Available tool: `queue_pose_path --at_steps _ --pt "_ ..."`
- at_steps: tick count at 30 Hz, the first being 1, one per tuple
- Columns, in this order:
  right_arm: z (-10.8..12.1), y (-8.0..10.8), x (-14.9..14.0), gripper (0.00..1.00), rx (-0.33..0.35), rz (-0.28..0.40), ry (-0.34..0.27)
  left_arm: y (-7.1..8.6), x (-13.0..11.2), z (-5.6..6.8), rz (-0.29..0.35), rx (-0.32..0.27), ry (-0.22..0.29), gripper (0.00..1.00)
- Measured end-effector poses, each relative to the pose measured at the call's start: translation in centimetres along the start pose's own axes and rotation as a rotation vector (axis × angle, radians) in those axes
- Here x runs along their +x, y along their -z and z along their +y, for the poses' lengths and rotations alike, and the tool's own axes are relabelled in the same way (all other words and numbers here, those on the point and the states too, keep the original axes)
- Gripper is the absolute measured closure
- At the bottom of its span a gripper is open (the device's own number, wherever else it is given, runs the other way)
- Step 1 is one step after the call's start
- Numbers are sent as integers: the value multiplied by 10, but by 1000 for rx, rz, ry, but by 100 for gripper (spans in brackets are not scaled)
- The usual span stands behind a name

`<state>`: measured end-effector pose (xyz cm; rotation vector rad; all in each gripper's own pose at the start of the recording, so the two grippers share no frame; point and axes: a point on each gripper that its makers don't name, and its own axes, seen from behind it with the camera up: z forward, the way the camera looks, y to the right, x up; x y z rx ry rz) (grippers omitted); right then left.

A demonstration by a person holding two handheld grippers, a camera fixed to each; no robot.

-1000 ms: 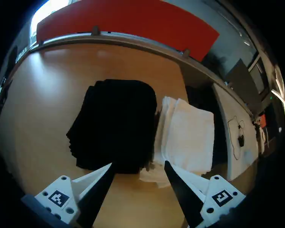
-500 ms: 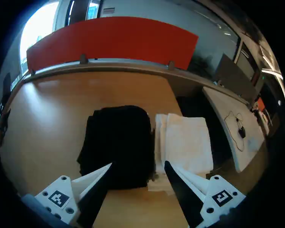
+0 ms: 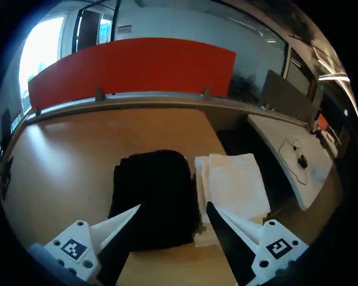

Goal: Fold towel

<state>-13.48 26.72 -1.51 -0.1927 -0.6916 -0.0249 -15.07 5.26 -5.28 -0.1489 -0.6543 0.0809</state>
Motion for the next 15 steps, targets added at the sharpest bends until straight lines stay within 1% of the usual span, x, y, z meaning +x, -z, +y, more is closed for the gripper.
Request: queue_pose_path --at_steps 3,6,11,15 --pt "2 1 10 3 -29 45 -41 0 0 -1 3 5 6 27" --pt "2 4 16 3 -52 81 -68 1 0 -3 6 10 15 27" --pt "-1 9 20 3 -69 118 -84 1 5 -5 23 16 25 27" --pt "-6 14 23 4 -71 143 -90 1 11 -7 41 19 24 27"
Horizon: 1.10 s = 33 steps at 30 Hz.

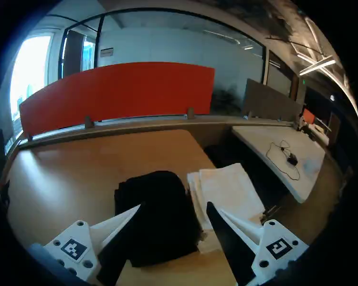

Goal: Fold towel

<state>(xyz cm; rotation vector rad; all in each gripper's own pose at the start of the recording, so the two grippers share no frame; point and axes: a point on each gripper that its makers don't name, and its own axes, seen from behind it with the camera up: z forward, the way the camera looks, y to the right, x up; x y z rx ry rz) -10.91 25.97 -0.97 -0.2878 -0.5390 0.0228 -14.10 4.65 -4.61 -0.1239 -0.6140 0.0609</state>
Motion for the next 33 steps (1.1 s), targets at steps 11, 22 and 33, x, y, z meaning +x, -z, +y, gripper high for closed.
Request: queue_pose_path --at_steps 11,22,33 --pt "-6 18 34 3 -16 143 -24 -1 21 -9 63 26 18 27" --pt "-19 44 61 3 7 261 -43 2 53 -20 172 61 58 27" --pt "-42 66 86 3 58 335 -23 12 80 -28 269 77 82 27"
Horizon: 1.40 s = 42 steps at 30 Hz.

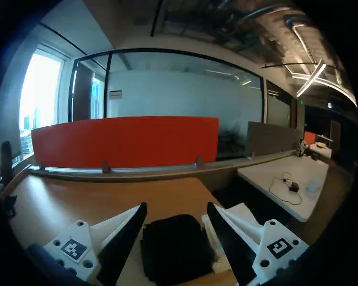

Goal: Fold towel

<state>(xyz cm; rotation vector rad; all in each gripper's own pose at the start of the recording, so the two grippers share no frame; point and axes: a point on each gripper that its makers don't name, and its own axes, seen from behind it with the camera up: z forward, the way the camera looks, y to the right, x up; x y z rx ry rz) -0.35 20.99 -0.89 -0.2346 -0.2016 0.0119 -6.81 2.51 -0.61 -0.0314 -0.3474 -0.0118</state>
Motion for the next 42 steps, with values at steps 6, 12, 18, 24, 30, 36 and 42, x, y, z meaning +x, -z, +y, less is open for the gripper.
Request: queue_pose_path --at_steps 6,12,18,24,30,36,42 --pt "-20 4 18 3 36 35 -8 1 12 -2 31 1 10 27" --pt "-45 9 31 3 76 61 -6 1 21 -3 55 1 11 27" --pt "-74 14 44 3 117 81 -11 1 29 -4 76 -3 21 27" --pt "-103 19 52 3 159 94 -5 2 37 -4 95 -9 27 27" --pt "-132 24 60 3 194 110 5 2 45 -3 115 -19 32 27" --pt "-162 30 66 3 227 120 16 2 54 0 139 -33 37 27" --pt "-187 35 74 3 244 129 25 3 63 3 161 -46 31 27"
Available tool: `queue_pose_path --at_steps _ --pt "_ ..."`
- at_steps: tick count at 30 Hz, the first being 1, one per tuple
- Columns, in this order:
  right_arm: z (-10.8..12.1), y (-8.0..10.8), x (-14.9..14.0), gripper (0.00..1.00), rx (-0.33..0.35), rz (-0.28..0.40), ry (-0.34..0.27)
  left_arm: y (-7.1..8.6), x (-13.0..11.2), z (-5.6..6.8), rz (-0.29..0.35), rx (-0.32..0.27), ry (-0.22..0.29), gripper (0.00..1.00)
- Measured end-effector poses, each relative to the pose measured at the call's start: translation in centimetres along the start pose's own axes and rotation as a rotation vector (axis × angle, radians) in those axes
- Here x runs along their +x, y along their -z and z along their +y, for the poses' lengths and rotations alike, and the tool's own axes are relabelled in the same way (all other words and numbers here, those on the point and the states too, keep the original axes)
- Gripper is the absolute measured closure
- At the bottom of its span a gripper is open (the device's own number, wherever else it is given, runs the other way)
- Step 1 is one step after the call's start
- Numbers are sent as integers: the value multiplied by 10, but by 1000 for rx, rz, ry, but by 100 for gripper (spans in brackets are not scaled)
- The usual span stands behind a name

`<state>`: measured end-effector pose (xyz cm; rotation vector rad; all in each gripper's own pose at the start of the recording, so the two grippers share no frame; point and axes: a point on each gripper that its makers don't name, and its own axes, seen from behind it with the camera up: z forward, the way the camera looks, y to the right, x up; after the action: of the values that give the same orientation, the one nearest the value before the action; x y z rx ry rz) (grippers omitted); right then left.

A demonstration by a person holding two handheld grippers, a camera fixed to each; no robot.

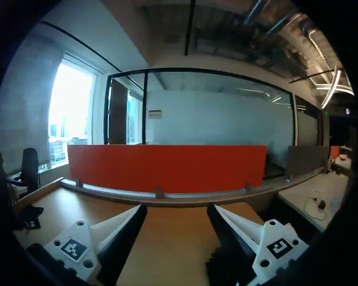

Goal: Fold towel

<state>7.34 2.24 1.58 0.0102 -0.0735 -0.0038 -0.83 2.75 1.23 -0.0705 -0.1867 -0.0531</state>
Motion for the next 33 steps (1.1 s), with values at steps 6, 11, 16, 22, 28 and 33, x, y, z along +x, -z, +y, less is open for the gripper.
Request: queue_pose_path --at_steps 6,11,16,22,28,33 --pt "-23 -2 5 3 19 5 4 1 7 2 20 -6 5 27" --pt "-39 -3 7 3 35 3 2 2 8 1 25 -9 10 27" --pt "-48 -4 5 3 44 3 -4 5 7 0 26 -11 12 27" --pt "-53 -5 6 3 47 1 -8 7 7 -2 31 -10 9 27" --pt "-59 -6 10 3 52 5 -15 6 7 -3 38 -6 7 27" --pt "-62 -9 13 3 47 6 -16 3 7 -3 49 -5 -10 27"
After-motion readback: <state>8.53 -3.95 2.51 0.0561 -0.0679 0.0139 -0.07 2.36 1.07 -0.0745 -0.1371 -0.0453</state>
